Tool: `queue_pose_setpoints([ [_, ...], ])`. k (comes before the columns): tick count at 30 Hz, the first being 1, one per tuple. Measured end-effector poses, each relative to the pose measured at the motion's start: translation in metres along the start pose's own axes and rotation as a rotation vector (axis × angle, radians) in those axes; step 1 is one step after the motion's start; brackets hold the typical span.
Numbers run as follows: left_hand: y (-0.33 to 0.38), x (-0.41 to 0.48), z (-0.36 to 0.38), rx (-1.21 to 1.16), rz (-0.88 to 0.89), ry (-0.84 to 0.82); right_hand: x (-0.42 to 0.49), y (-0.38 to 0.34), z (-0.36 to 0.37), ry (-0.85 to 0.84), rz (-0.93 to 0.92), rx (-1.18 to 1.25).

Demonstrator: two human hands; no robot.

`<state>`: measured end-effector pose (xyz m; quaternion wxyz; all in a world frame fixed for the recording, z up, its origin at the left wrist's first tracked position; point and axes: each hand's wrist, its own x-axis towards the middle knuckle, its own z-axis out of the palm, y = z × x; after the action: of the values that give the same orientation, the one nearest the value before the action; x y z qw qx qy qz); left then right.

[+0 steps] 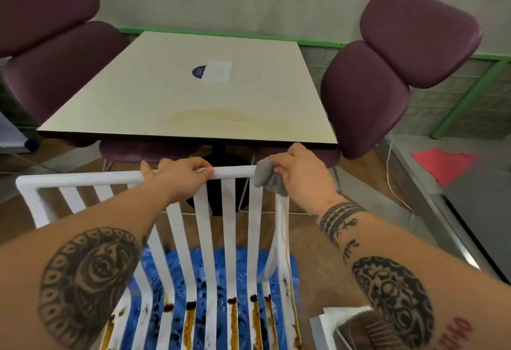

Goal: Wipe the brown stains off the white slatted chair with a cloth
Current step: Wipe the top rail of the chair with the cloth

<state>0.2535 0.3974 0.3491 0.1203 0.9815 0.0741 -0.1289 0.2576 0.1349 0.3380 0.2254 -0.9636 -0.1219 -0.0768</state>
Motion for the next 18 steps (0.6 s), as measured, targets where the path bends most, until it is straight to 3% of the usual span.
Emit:
queue_pose_setpoints([
  [2, -0.001, 0.001, 0.001, -0.004, -0.003, 0.008, -0.019, 0.014, 0.007, -0.008, -0.04, -0.134],
  [5, 0.0, 0.001, 0.002, 0.007, -0.002, 0.019, -0.055, 0.046, 0.013, -0.188, 0.052, -0.172],
  [7, 0.0, 0.002, 0.003, 0.008, 0.001, 0.023, -0.078, 0.061, 0.015, -0.217, 0.094, -0.185],
  [11, -0.002, 0.004, 0.005, 0.005, 0.002, 0.032, -0.069, 0.045, 0.008, 0.183, -0.053, -0.062],
  [13, -0.002, 0.004, 0.006, 0.013, 0.007, 0.043, -0.048, 0.032, 0.014, 0.238, -0.132, -0.072],
  [18, -0.003, 0.003, 0.007, -0.008, 0.001, 0.056, -0.059, 0.038, 0.046, -0.025, -0.21, -0.215],
])
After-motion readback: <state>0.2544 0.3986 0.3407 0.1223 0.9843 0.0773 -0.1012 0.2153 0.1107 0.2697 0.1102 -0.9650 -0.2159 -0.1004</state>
